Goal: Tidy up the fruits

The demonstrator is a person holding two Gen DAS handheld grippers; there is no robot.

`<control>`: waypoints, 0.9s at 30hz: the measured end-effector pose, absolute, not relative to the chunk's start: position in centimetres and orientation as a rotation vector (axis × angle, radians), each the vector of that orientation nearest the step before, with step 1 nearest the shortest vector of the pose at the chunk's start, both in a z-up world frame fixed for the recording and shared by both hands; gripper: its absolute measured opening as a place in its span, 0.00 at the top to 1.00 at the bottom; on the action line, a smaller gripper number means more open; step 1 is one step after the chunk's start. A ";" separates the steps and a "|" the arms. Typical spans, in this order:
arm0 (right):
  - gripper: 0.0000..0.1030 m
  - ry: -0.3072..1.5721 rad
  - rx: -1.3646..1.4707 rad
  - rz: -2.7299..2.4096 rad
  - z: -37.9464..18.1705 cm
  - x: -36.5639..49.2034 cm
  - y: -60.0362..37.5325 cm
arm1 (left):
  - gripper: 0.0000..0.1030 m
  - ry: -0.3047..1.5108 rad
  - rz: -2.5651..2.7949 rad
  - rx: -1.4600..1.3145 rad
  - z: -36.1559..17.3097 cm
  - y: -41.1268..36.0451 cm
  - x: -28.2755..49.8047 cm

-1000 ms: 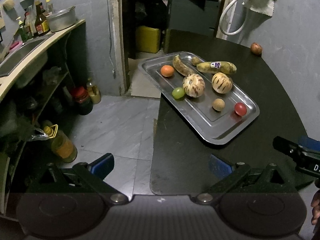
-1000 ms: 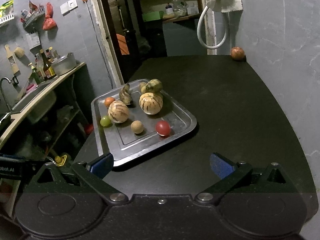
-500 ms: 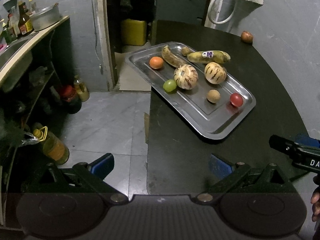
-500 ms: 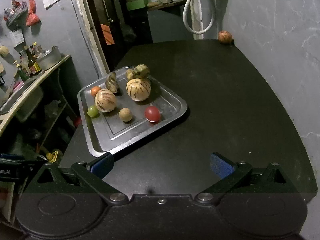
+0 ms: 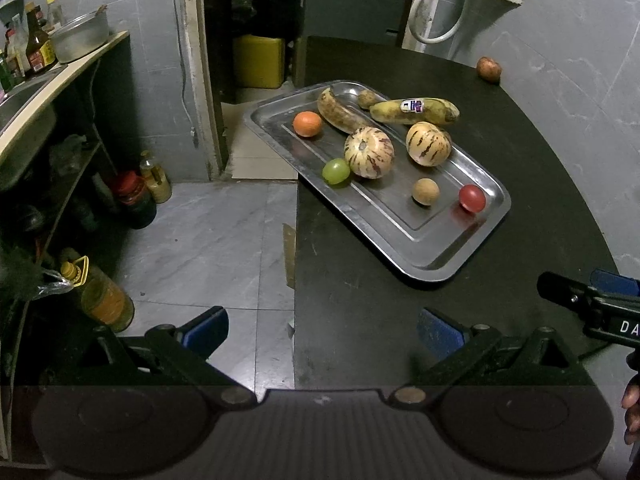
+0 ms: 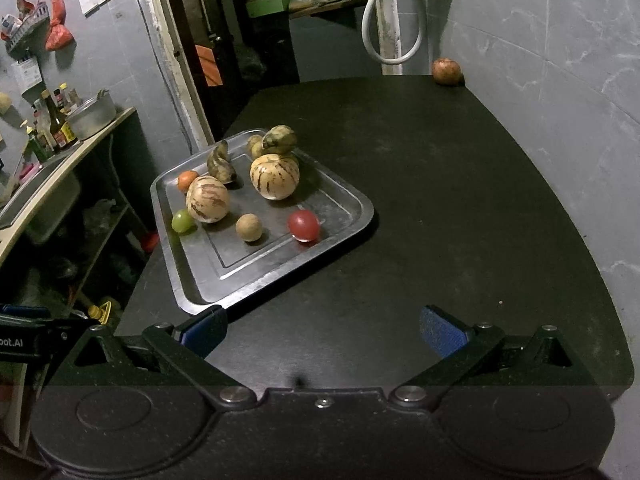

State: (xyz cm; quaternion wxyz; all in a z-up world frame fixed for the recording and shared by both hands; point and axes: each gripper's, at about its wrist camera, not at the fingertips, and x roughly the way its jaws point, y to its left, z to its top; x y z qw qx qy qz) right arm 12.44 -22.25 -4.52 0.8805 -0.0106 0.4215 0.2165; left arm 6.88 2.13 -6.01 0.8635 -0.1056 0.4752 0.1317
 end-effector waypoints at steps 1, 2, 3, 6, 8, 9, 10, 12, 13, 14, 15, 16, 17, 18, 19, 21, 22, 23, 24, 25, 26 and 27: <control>0.01 0.878 -0.023 0.452 -4.5 12.4 -22.2 | 0.01 0.996 0.277 -0.222 -6.0 2.1 6.9; 0.01 0.878 -0.023 0.452 -4.5 12.4 -22.1 | 0.01 0.996 0.277 -0.222 -6.0 2.1 6.9; 0.01 0.878 -0.024 0.453 -4.5 12.3 -22.0 | 0.01 0.996 0.277 -0.222 -6.0 2.2 6.9; 0.01 0.878 -0.025 0.454 -4.5 12.3 -21.9 | 0.01 0.996 0.280 -0.225 -6.1 2.4 6.8; 0.01 0.878 -0.026 0.455 -4.5 12.2 -21.8 | 0.01 0.995 0.283 -0.227 -6.1 2.5 6.8; 0.01 0.878 -0.026 0.455 -4.5 12.2 -21.8 | 0.01 0.995 0.284 -0.228 -6.1 2.5 6.8; 0.01 0.878 -0.026 0.455 -4.5 12.2 -21.8 | 0.01 0.994 0.284 -0.229 -6.1 2.5 6.7; 0.01 0.878 -0.026 0.455 -4.5 12.1 -21.9 | 0.01 0.994 0.284 -0.229 -6.1 2.5 6.7; 0.01 0.878 -0.026 0.455 -4.5 12.2 -21.8 | 0.01 0.993 0.284 -0.230 -6.1 2.5 6.7; 0.01 0.878 -0.026 0.455 -4.5 12.2 -21.8 | 0.01 0.993 0.284 -0.230 -6.1 2.5 6.7; 0.01 0.877 -0.025 0.454 -4.5 12.1 -21.9 | 0.01 0.993 0.284 -0.230 -6.1 2.5 6.7; 0.01 0.877 -0.025 0.454 -4.5 12.1 -21.9 | 0.01 0.993 0.284 -0.230 -6.1 2.5 6.6; 0.01 0.877 -0.026 0.455 -4.5 12.2 -21.9 | 0.01 0.993 0.284 -0.230 -6.1 2.5 6.6; 0.01 0.877 -0.025 0.454 -4.4 12.2 -21.9 | 0.01 0.992 0.284 -0.231 -6.1 2.5 6.6; 0.01 0.877 -0.025 0.454 -4.4 12.2 -21.9 | 0.01 0.992 0.285 -0.228 -6.1 2.5 6.6; 0.01 0.877 -0.025 0.454 -4.4 12.2 -22.0 | 0.01 0.999 0.305 -0.206 -6.1 2.4 6.6; 0.01 0.877 -0.025 0.454 -4.4 12.2 -22.0 | 0.01 1.003 0.328 -0.177 -6.0 2.1 6.7; 0.01 0.877 -0.025 0.455 -4.4 12.2 -22.0 | 0.01 1.004 0.351 -0.144 -6.0 1.8 6.8; 0.01 0.877 -0.025 0.455 -4.4 12.2 -22.0 | 0.01 1.004 0.372 -0.111 -5.9 1.6 6.9; 0.01 0.877 -0.025 0.456 -4.4 12.2 -22.0 | 0.01 1.004 0.391 -0.080 -5.8 1.3 7.0; 0.01 0.877 -0.025 0.456 -4.4 12.2 -22.0 | 0.01 1.003 0.397 -0.068 -5.8 1.2 7.0; 0.01 0.877 -0.025 0.456 -4.4 12.2 -22.0 | 0.01 1.001 0.391 -0.068 -5.7 1.1 7.1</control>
